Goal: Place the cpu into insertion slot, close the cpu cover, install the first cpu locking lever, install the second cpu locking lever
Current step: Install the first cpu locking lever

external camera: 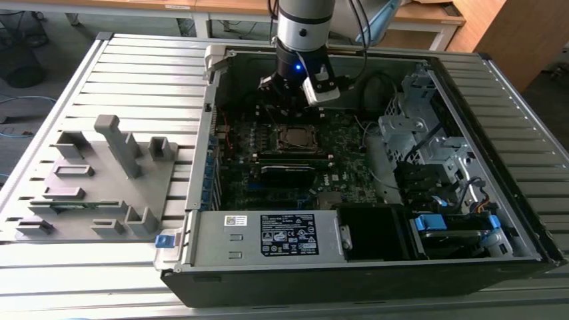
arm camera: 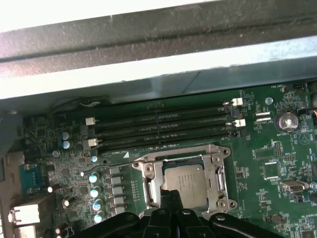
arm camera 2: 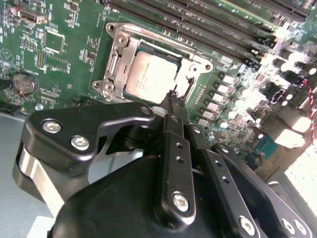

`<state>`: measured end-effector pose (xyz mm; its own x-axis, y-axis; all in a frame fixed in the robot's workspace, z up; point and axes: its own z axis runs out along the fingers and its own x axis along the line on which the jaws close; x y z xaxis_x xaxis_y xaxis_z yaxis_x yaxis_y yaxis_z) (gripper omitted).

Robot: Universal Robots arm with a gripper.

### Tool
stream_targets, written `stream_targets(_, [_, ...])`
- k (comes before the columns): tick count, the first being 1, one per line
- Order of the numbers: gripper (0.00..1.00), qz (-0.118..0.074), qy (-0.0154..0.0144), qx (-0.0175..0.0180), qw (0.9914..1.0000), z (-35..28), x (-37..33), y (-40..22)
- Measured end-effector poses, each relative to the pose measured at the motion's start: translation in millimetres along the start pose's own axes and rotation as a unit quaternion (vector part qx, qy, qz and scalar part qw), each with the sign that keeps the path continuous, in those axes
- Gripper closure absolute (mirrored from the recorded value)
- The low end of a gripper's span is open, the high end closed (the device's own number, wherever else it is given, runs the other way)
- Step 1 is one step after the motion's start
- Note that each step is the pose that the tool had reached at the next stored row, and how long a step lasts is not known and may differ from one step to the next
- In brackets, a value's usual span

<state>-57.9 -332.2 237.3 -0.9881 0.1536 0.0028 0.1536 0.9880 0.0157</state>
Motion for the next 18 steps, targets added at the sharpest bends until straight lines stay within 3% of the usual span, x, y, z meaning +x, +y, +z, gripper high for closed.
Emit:
stream_targets(1, [0.90,0.000,0.0006,-0.0037,0.99999,0.0,0.0,0.0])
stream_targets(5, [0.90,0.000,0.0007,-0.0048,0.99999,0.0,0.0,0.0])
stream_targets(7, [0.90,0.000,0.0012,-0.0077,0.99997,0.0,0.5,-0.2])
stream_targets(13, [0.90,0.000,0.0003,-0.0080,0.99997,0.9,12.8,-2.1])
stream_targets(18, [0.90,0.000,0.0000,-0.0080,0.99997,1.0,17.7,-2.9])
